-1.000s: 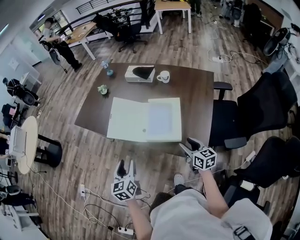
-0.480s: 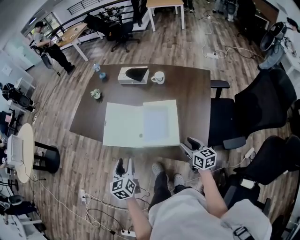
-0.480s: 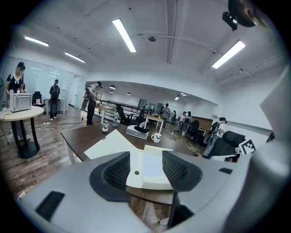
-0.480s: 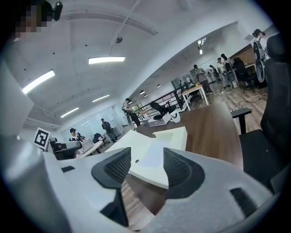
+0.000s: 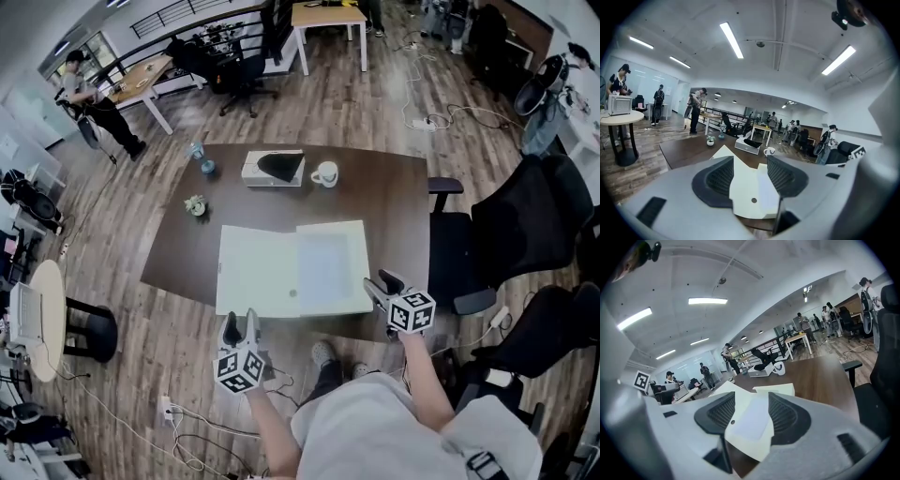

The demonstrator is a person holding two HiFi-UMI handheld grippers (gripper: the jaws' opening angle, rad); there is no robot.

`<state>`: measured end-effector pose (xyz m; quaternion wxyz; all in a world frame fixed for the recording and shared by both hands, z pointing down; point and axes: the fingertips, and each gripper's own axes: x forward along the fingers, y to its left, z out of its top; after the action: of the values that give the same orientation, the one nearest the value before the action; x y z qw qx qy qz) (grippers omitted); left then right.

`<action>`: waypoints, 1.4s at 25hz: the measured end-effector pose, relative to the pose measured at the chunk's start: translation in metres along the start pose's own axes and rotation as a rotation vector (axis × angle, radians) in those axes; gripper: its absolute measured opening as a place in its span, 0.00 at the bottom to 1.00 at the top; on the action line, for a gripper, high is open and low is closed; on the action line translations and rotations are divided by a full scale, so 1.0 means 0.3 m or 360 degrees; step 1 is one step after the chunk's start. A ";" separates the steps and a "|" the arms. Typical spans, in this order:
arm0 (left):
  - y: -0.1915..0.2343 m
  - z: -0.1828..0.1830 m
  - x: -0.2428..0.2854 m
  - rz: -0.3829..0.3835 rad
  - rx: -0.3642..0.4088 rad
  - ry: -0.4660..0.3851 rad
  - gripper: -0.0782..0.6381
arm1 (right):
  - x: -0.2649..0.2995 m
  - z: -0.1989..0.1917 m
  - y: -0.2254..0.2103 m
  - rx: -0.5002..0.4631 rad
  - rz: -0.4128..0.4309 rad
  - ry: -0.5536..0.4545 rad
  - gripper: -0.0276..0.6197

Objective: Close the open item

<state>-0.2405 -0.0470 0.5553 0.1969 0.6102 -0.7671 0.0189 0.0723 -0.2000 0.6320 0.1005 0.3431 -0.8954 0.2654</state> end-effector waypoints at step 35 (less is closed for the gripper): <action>0.678 -0.417 0.294 0.0207 -0.0688 0.0186 0.45 | 0.236 -0.297 -0.198 0.0138 -0.0434 0.0279 0.41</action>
<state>-0.4134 -0.0434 0.7423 0.3655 0.5009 -0.7784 -0.0977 0.0591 -0.2283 0.7566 0.1986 0.4411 -0.8160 0.3165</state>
